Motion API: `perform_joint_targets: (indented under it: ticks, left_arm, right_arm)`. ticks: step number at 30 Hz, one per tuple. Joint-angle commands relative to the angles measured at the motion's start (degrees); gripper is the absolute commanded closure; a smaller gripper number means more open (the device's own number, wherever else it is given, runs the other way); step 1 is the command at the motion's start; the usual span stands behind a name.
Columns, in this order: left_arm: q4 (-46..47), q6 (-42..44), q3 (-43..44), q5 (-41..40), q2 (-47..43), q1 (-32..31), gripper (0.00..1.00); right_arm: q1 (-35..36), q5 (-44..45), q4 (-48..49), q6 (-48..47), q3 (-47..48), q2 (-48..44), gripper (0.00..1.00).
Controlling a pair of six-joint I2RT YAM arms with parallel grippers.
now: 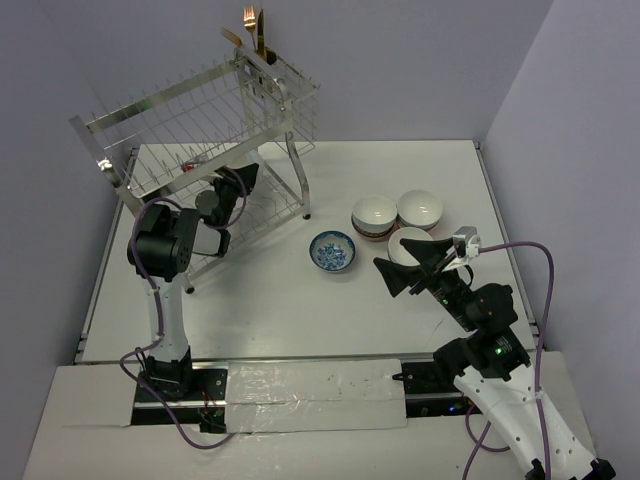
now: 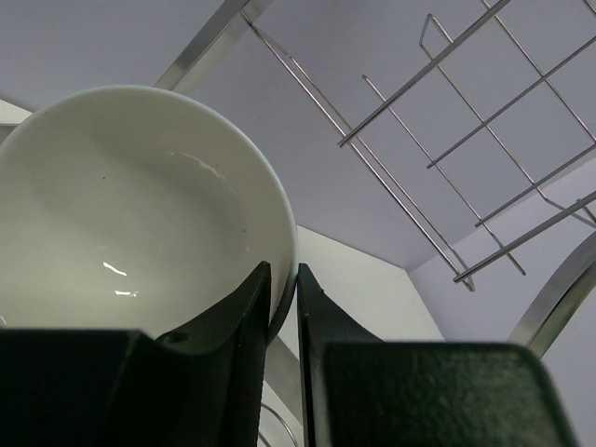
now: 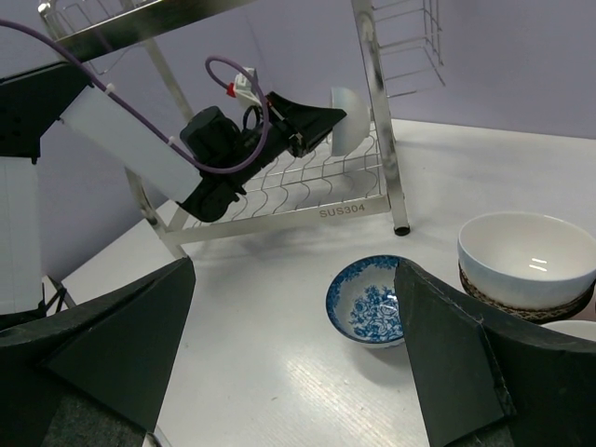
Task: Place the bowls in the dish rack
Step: Insert the bowl into the dish rack.
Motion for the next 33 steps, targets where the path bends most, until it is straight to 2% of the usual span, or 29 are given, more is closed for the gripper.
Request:
perform_joint_targets:
  ticks: [1, 3, 4, 6, 23, 33]
  left_arm:
    - [24.5, -1.0, -2.4, -4.2, 0.1, 1.0, 0.80]
    - [24.4, -1.1, -2.5, -4.7, -0.1, 1.0, 0.84]
    - [24.5, -1.3, -2.5, -4.7, 0.0, 1.0, 0.92]
    - [25.1, -2.0, -2.0, -4.7, 0.1, 1.1, 1.00]
    - [25.3, -3.2, 8.1, 6.9, 1.9, 1.1, 1.00]
    - [25.2, -4.4, 8.7, 9.5, 2.1, 1.1, 1.00]
  right_arm:
    - [0.7, -0.6, 2.5, -0.7, 0.0, -0.8, 0.05]
    - [0.7, -0.6, 2.4, -0.7, 0.1, -0.8, 0.05]
    - [0.7, -0.6, 2.4, -0.7, 0.1, -0.8, 0.05]
    - [0.7, -0.7, 2.5, -0.8, 0.0, -0.8, 0.05]
    - [1.1, -1.2, 2.4, -1.3, 0.1, -0.5, 0.07]
    - [1.1, -1.8, 2.9, -1.3, -0.1, 0.3, 0.07]
